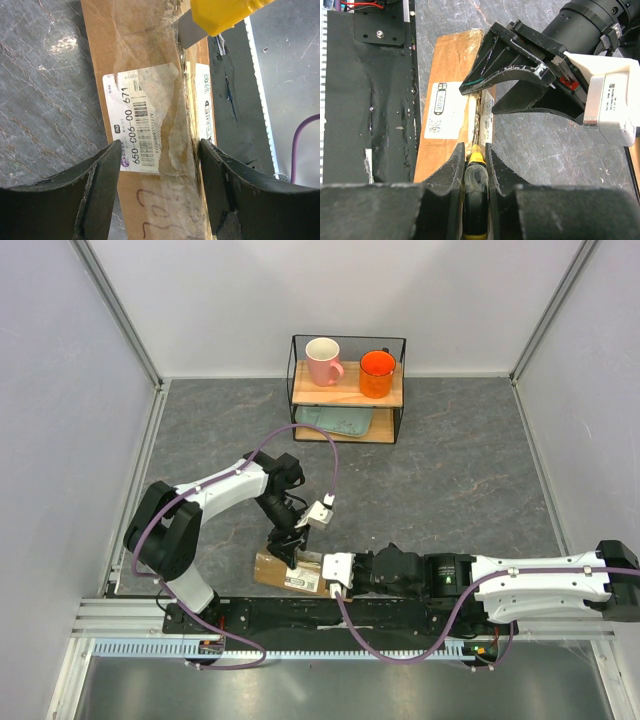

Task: Unpack the express box
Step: Cut the express box at the center of the board.

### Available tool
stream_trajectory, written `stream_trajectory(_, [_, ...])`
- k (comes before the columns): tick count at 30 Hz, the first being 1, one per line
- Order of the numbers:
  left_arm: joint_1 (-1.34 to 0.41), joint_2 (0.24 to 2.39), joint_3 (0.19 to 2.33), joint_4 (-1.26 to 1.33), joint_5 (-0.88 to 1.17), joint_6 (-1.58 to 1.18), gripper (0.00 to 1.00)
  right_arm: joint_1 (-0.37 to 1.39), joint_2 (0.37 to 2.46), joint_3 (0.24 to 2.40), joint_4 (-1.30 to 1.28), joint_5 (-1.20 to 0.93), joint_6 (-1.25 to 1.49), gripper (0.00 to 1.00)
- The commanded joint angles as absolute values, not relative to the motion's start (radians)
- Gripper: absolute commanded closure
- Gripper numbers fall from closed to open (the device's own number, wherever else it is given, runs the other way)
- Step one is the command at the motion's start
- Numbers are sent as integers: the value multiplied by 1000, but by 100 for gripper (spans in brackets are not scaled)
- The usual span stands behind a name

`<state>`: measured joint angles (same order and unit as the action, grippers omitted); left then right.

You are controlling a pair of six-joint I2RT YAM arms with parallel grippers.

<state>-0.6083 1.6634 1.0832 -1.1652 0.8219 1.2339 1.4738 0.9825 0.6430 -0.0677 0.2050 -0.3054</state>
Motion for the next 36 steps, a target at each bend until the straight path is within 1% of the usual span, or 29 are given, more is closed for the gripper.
stream_trajectory(1, [-603,1698,1055,-1115,687,1253,32,1482,982,692,-133,241,-261,100])
stream_trajectory(8, [-604,1690,1042,-1094,686,1235,37,1489,942,703,-182,253,-175,100])
stream_trajectory(20, [-604,1686,1031,-1081,683,1203,41,1562,980,726,-258,374,-32,100])
stream_trajectory(26, [-607,1678,1019,-1052,675,1172,43,1574,1066,753,-253,413,67,100])
stream_trajectory(31, [-607,1712,1028,-1052,664,1161,44,1582,1160,782,-259,416,121,100])
stream_trajectory(36, [-607,1735,1026,-1040,650,1158,46,1591,1100,782,-342,428,143,100])
